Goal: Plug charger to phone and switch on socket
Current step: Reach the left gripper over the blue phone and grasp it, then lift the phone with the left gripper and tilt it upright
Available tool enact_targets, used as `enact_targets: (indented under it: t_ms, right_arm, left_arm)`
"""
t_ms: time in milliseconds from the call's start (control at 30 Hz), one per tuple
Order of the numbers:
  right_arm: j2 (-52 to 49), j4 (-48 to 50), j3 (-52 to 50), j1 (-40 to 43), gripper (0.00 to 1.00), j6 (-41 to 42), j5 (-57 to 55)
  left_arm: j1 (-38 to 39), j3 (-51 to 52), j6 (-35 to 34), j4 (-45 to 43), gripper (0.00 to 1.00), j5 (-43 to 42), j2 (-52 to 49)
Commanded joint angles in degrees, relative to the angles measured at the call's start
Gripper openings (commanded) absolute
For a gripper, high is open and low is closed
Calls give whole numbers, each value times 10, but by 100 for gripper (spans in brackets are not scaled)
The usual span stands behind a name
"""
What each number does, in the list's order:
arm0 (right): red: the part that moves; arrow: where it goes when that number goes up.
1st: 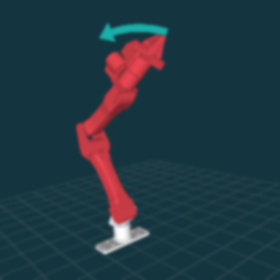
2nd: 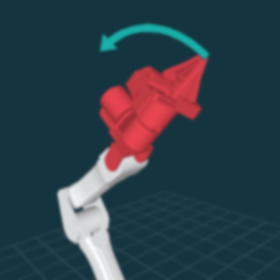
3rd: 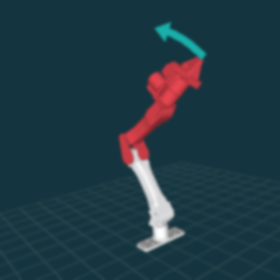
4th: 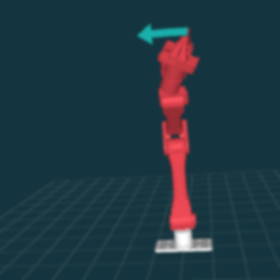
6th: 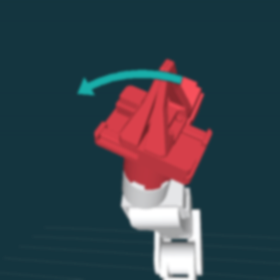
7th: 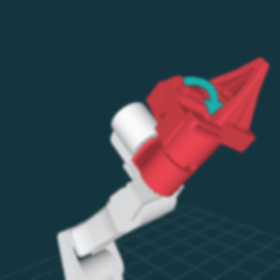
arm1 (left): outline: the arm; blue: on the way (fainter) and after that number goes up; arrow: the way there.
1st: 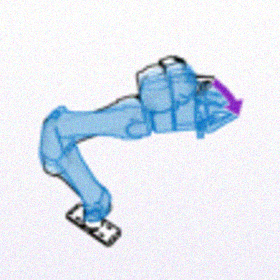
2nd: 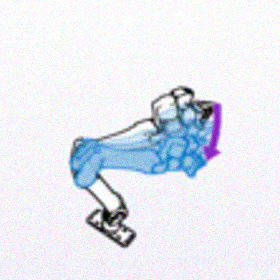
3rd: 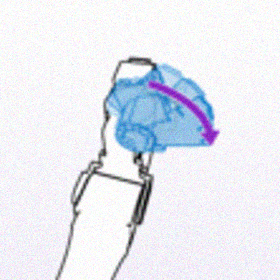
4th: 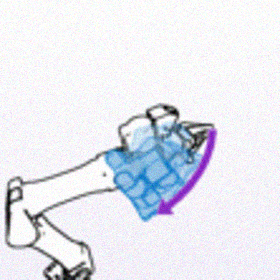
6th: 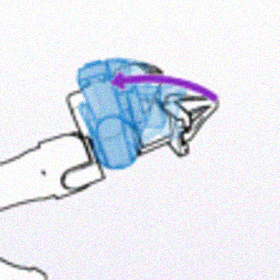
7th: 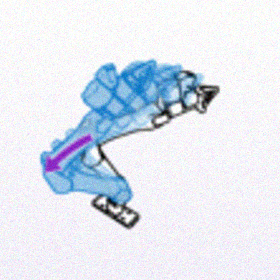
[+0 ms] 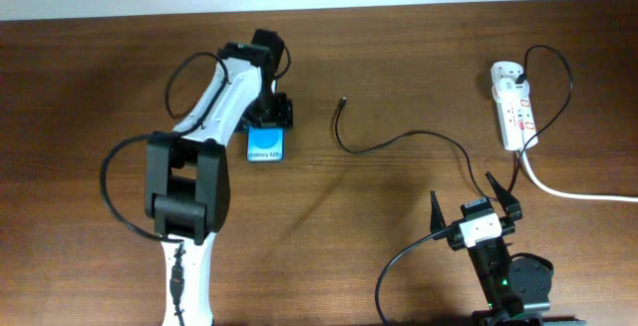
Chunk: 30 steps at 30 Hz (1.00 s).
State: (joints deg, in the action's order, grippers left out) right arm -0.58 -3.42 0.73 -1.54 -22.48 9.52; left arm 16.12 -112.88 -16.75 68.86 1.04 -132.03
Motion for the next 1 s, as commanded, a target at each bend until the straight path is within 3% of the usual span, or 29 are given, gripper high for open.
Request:
enact_targets:
  t_ms: [0, 167, 367, 433, 500, 567, 633, 800, 967]
  right_arm:
    - [3, -2, -4, -3, 98, 4, 3]
    - [3, -2, -4, -3, 98, 4, 3]
    - [3, -2, -4, -3, 98, 4, 3]
    - [3, -2, -4, -3, 98, 4, 3]
    - [3, -2, -4, -3, 98, 4, 3]
    - [3, -2, -4, -3, 98, 4, 3]
    - [3, -2, -4, -3, 98, 5, 8]
    - [2, -2, -4, -3, 98, 4, 1]
    - [2, -2, -4, -3, 98, 4, 3]
  left_arm:
    - [-8, -103, -4, 33, 67, -9, 6]
    - [-11, -196, -16, 41, 65, -90, 6]
    - [-20, -220, -24, 42, 58, -199, 6]
    - [-32, -223, -24, 43, 45, -253, 6]
    - [-47, -223, -24, 43, 18, -320, 6]
    - [-59, -223, -25, 45, 3, -370, 6]
    - [-78, -223, -61, 65, 0, -447, 6]
    - [-87, -223, -223, 152, 0, -483, 6]
    - [-87, -223, -238, 179, 0, -631, 6]
